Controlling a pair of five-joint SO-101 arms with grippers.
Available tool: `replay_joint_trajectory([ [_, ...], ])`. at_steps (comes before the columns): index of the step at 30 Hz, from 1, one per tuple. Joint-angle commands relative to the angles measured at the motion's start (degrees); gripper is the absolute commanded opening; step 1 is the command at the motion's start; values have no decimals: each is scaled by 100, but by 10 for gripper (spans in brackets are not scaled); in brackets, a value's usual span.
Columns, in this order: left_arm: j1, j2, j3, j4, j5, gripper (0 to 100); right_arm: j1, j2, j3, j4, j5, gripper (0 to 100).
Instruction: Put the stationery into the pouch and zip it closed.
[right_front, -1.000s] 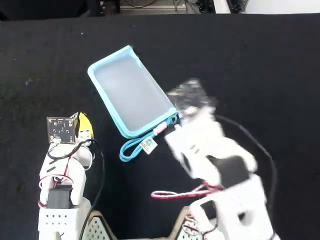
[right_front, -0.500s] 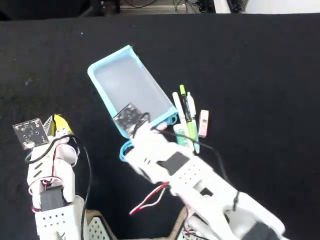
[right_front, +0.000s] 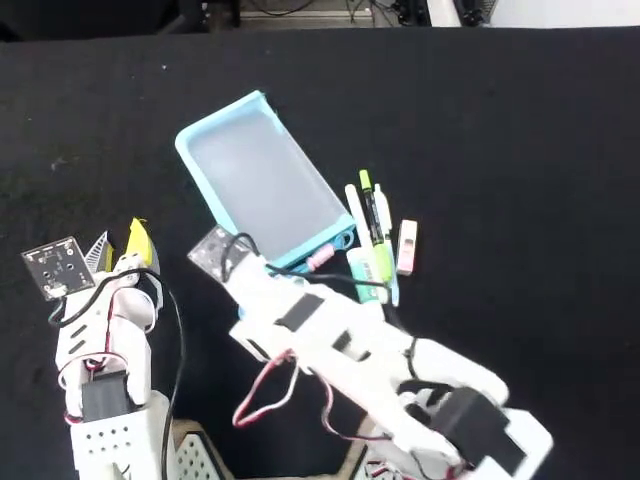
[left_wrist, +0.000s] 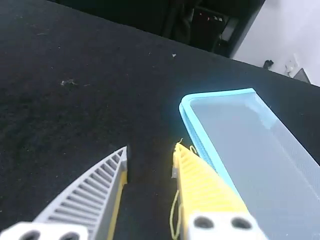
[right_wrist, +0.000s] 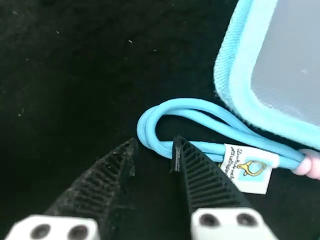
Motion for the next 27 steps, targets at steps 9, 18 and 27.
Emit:
replay_joint_trajectory([
  [9, 22, -18, 127, -88, 26, 155, -18, 207, -532, 273, 18, 123],
  [18, 57, -18, 127, -88, 26, 155, -35, 593, -945, 738, 448, 175],
  [27, 40, -18, 127, -79, 26, 155, 299, 954, -1516, 1653, 457, 11],
])
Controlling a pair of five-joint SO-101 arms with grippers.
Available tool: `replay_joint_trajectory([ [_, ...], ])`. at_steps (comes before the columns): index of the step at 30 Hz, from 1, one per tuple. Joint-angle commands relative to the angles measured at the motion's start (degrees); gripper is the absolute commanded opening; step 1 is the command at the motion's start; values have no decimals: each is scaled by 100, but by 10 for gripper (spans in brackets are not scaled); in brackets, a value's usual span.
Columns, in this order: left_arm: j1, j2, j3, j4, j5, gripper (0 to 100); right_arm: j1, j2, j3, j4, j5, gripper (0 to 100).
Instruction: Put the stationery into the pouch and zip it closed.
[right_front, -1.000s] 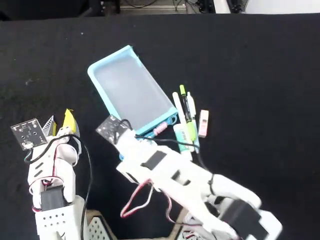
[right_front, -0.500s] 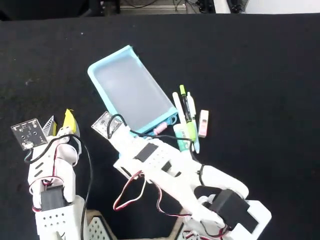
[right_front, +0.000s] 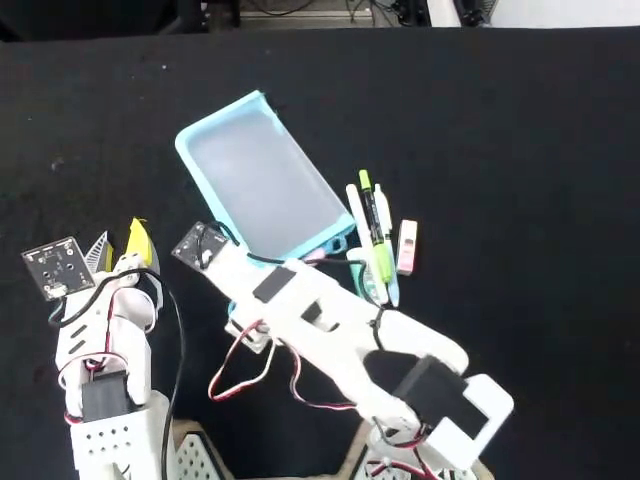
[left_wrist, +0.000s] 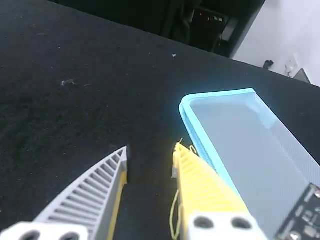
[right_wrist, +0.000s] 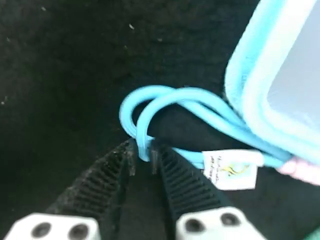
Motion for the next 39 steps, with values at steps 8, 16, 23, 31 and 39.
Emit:
replay_joint_trajectory([
  [8, 57, -18, 127, -62, 26, 155, 774, -2958, -171, 2646, 747, 11],
  [16, 66, -18, 127, -18, 18, 155, 2646, -3776, -180, 4044, 2374, 12],
  [23, 66, -18, 127, -9, 18, 155, 2919, -3477, -303, 4879, 3095, 16],
  [31, 66, -18, 127, -9, 18, 155, 2919, -3459, -1138, 5222, 3147, 193],
  [39, 66, -18, 127, -9, 18, 155, 2646, -3433, -1051, 3798, 1257, 169],
])
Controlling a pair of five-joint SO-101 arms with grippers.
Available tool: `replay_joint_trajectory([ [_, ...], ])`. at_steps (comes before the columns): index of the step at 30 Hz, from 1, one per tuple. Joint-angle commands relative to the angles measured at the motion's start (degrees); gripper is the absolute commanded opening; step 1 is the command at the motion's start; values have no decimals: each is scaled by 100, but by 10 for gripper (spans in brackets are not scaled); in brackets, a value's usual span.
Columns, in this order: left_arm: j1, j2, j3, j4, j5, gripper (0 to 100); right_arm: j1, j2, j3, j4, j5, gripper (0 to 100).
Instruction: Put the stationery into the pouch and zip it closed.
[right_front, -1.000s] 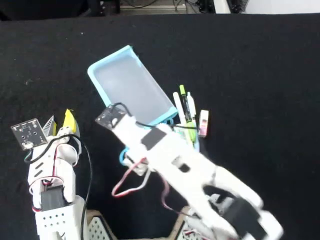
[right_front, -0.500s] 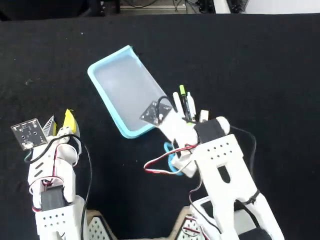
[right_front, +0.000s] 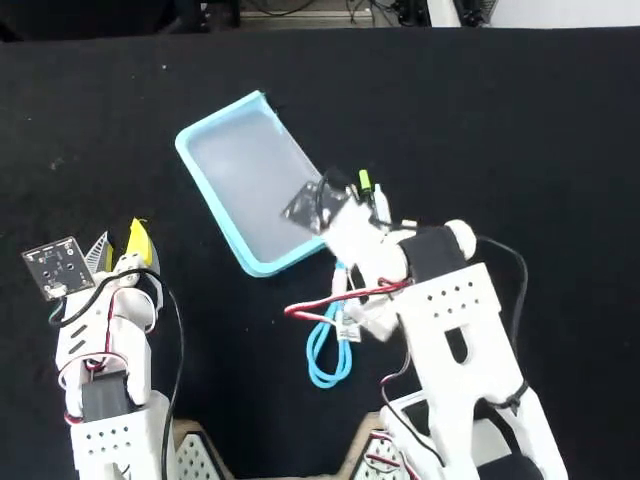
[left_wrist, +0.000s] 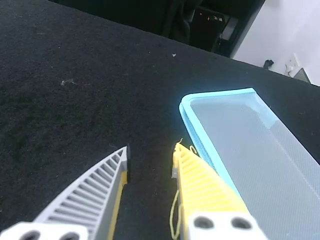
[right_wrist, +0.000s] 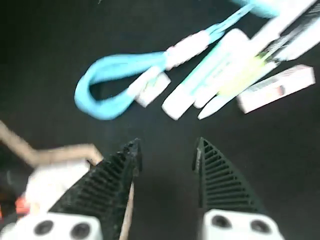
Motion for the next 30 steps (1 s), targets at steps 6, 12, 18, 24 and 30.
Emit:
replay_joint_trajectory([
  [6, 66, -18, 127, -18, 18, 155, -571, 57, 2167, -3358, -2127, 168],
  [12, 66, -18, 127, -18, 18, 155, -580, 66, 2633, -3833, -2971, 169],
  [18, 66, -18, 127, -26, 18, 155, -580, 998, 2440, -4079, -3112, 170],
  [24, 66, -18, 127, -35, 18, 155, -589, 2176, 1807, -4079, -3121, 170],
  [30, 66, -18, 127, -44, 18, 155, -554, 2993, 1420, -4440, -3552, 169],
])
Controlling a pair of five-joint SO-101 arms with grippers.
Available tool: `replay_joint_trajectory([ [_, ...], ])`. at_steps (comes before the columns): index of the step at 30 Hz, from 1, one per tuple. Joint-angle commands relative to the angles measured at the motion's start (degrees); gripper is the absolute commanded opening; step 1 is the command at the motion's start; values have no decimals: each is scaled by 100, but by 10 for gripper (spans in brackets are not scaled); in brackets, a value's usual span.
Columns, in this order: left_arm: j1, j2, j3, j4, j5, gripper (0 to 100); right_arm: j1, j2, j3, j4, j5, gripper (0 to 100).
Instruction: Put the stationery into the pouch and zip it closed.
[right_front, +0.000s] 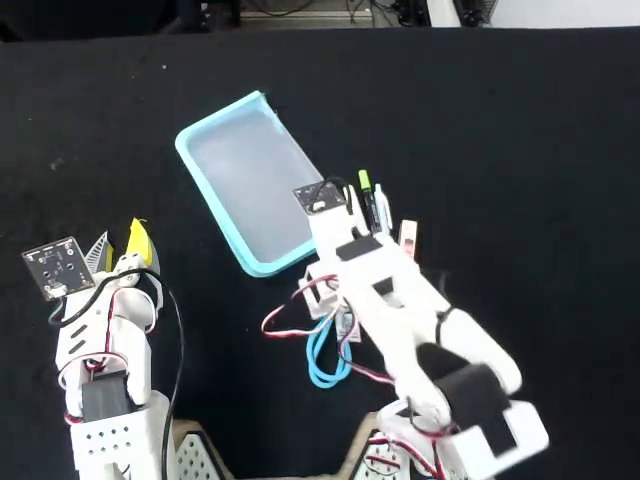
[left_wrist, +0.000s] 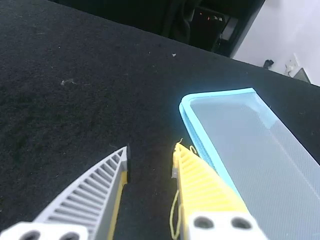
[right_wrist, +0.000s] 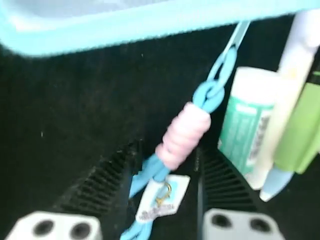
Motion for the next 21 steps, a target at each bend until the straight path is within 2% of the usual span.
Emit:
replay_joint_trajectory([
  [1, 66, -18, 127, -44, 18, 155, -9, 347, -453, -360, -220, 167],
  [4, 66, -18, 127, -44, 18, 155, 9, 514, -567, -299, -202, 136],
  [7, 66, -18, 127, -44, 18, 155, 176, 321, -611, 18, 290, 3],
  [8, 66, -18, 127, -44, 18, 155, 281, 145, -576, 141, 440, 25],
  [13, 66, -18, 127, -44, 18, 155, 932, -1235, -576, 993, 1037, 10],
  [21, 66, -18, 127, -44, 18, 155, 1178, -3160, -567, 3156, 3051, 11],
])
